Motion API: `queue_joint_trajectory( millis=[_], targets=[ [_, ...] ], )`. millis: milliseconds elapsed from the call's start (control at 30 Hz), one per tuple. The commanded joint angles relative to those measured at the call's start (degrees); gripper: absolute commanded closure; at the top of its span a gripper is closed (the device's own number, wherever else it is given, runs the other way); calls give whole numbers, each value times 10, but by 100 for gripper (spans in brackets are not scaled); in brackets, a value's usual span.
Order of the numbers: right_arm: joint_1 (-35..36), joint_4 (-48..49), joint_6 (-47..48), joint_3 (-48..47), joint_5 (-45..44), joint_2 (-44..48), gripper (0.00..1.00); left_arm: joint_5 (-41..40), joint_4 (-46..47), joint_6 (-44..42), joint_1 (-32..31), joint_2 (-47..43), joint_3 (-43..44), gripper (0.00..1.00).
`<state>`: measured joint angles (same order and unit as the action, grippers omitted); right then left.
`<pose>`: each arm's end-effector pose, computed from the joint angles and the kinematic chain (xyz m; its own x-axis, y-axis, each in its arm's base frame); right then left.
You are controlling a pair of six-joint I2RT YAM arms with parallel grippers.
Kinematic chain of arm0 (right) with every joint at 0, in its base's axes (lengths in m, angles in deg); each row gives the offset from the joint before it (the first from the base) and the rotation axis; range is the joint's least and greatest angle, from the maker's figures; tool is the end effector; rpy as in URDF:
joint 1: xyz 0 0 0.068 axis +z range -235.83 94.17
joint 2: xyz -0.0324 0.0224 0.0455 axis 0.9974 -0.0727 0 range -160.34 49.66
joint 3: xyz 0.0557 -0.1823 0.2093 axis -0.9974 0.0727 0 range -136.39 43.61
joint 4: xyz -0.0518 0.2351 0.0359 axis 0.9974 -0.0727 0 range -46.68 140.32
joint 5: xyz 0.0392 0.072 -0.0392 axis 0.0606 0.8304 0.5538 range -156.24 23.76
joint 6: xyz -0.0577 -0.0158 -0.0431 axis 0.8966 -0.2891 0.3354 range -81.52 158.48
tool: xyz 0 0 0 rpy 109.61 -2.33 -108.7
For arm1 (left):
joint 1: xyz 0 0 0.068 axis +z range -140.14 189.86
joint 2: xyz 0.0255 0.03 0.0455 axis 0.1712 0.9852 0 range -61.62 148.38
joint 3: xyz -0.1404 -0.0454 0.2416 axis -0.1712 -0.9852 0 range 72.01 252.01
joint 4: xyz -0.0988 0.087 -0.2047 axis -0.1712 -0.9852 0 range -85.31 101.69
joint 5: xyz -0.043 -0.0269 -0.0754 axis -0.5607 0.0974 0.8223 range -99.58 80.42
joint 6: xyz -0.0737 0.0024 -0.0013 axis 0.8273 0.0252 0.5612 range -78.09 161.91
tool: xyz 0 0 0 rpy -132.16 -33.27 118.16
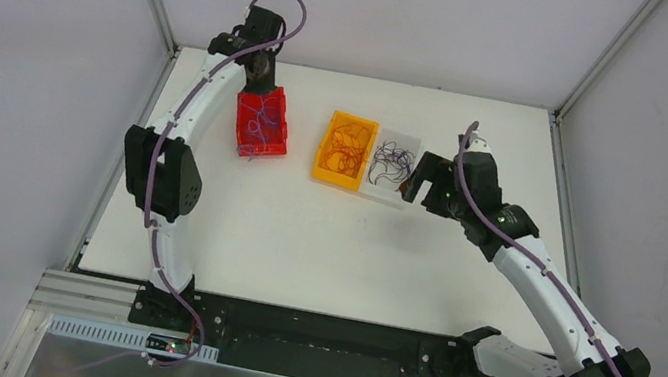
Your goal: Untangle the cables
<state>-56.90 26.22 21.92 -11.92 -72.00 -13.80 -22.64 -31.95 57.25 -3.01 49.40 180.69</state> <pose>0.2163 0.1125 0.3157 -0.5609 0.0140 -0.8277 -0.2577 0.9472 0.1907 0.4316 -0.0842 0.3243 -0.6929 -0.1060 -0.7132 -0.1238 0.9919 -0.0272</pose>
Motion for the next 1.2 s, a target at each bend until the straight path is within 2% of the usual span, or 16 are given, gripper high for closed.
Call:
queue_joint_trajectory(
  millis=[0,167,567,733,933,1167],
  targets=[
    [-4,18,-9,-6,8,7,9,13,-24,-15,6,-29,65,100],
    [-6,16,-10,-7,11,10,9,-12,-25,-31,9,-41,102,100],
    [-7,3,-11,-15,8,17,9,7,-50,-45,23,47,275,100],
    [-9,0,-11,-21,10,14,9,8,-51,-41,27,55,305,100],
    [-10,0,-13,-20,17,12,9,33,-44,-17,27,61,250,100],
    [-10,-1,-13,-16,20,15,9,18,15,7,27,42,79,100]
  ],
)
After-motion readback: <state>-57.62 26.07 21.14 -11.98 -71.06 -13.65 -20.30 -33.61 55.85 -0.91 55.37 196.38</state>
